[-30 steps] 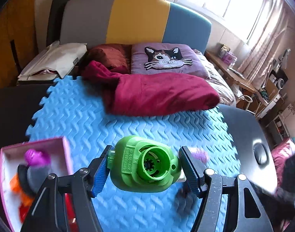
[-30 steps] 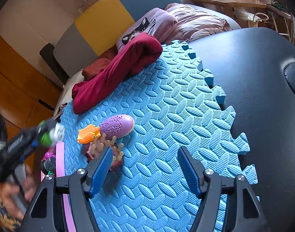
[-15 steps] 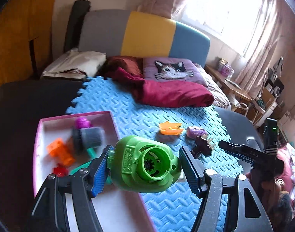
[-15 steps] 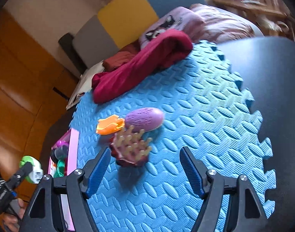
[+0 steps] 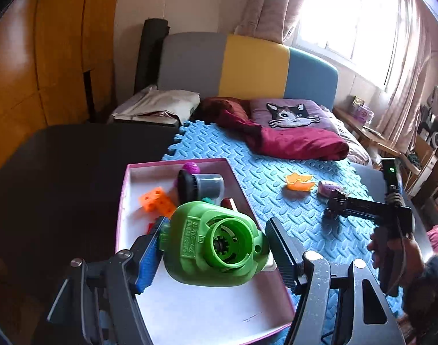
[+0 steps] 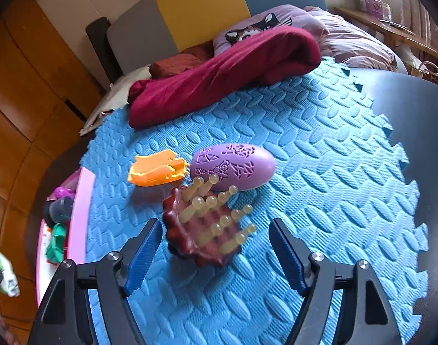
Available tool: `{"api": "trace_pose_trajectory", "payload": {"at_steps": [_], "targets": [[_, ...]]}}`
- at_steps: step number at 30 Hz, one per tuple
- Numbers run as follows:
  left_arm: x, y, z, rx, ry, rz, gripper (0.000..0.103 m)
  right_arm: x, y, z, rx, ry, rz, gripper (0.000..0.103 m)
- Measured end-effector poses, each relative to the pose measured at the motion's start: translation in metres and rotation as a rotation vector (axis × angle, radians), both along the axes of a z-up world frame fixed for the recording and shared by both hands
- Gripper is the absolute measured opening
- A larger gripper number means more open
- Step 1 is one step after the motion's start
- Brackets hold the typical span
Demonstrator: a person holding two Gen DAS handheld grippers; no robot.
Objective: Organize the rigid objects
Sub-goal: 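Lift the green-and-white toy with the left gripper toward the tray, then carry the green-and-white toy over the tray while the right gripper grasps the brown comb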
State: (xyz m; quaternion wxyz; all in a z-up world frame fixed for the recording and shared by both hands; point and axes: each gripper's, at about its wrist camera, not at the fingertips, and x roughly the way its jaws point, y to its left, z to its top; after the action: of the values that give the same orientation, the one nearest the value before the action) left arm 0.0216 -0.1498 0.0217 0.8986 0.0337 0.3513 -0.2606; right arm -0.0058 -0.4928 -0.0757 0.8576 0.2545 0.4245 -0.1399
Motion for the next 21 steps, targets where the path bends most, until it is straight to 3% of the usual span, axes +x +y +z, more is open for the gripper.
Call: {"api": "trace_pose_trajectory", "payload": {"at_steps": [3,9,11,21], "targets": [[-0.006,0.008,-0.002,0.02,-0.017,0.015,0.069,0.006,0.011,-0.002,-0.114,0.004,0.024,0.079],[-0.009,0.019,-0.011,0.027,-0.008,0.037,0.069,0.0,0.021,-0.007,-0.179,-0.039,0.058,0.085],[-0.011,0.021,-0.014,0.024,0.0,0.038,0.069,0.005,0.026,-0.008,-0.205,-0.017,0.068,0.087],[-0.008,0.029,-0.021,0.021,0.014,0.054,0.069,0.005,0.025,-0.008,-0.209,-0.02,0.067,0.087]]}}
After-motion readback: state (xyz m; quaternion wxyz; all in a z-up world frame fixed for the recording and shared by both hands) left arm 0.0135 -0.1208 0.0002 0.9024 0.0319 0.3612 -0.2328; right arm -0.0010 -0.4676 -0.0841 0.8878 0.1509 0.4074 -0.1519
